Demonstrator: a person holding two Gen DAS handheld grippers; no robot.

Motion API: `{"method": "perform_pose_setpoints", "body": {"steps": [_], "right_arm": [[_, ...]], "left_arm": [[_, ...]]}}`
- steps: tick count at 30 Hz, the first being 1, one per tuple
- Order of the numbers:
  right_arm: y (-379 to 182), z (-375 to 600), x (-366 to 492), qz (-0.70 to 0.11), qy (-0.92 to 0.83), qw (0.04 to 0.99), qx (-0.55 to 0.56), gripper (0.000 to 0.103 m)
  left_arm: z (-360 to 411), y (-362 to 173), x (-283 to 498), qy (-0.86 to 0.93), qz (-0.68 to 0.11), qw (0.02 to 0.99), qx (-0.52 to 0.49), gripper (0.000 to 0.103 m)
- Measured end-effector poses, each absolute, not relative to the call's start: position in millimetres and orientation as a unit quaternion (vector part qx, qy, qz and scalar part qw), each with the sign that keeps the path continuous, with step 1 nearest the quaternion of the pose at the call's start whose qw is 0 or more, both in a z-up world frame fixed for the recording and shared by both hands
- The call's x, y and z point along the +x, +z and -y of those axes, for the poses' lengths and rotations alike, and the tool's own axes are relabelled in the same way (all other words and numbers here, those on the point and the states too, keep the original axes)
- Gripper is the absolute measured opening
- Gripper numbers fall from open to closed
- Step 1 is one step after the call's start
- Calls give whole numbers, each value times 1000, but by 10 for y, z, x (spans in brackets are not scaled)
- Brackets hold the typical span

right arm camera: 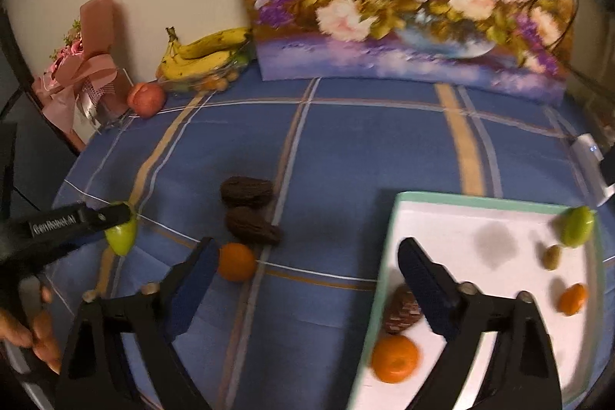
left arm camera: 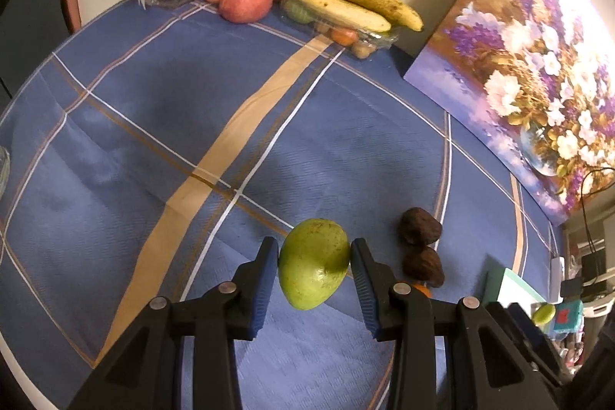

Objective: Organize fruits
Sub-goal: 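Grasp the green pear with the left gripper while the right grasps an orange, then carry the pear in the left gripper while the right carries the orange over the tray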

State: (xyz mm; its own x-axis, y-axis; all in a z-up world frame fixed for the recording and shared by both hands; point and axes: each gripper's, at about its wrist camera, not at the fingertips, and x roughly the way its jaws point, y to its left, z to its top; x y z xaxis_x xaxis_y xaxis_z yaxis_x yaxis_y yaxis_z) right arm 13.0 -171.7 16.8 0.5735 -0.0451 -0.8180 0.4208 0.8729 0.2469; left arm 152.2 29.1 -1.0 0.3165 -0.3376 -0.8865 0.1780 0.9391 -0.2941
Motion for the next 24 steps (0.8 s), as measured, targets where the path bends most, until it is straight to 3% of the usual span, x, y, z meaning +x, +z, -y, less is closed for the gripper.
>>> {"method": "perform_pose_setpoints", "body": {"steps": [4,6,11,16,19,24], "right_arm": [[39,1576,353,-464,-122,849,224,74],[-37,1490,460,-478,-117,842,223,64],[-234,1315,658,-506,-115,829,211,52],[-368,1238,738,-523,-116,821,198,46],[-404,1234,761,-524,-107,821,201,37],[-349,1218,730,-520,-109,825,192,36]], "left_arm": [[-350,-50,1593,-157,-565,806,-78,41],[-374,-66,1622,-155,-566,806,-79,41],[-427,-128,1691,-151,-571,802,-83,41],[-424,-160,1725,-153,-574,800,-82,41],[-401,-166,1720,-158,-574,800,-79,41],[-371,-111,1689,-162,-570,803,-71,41]]}}
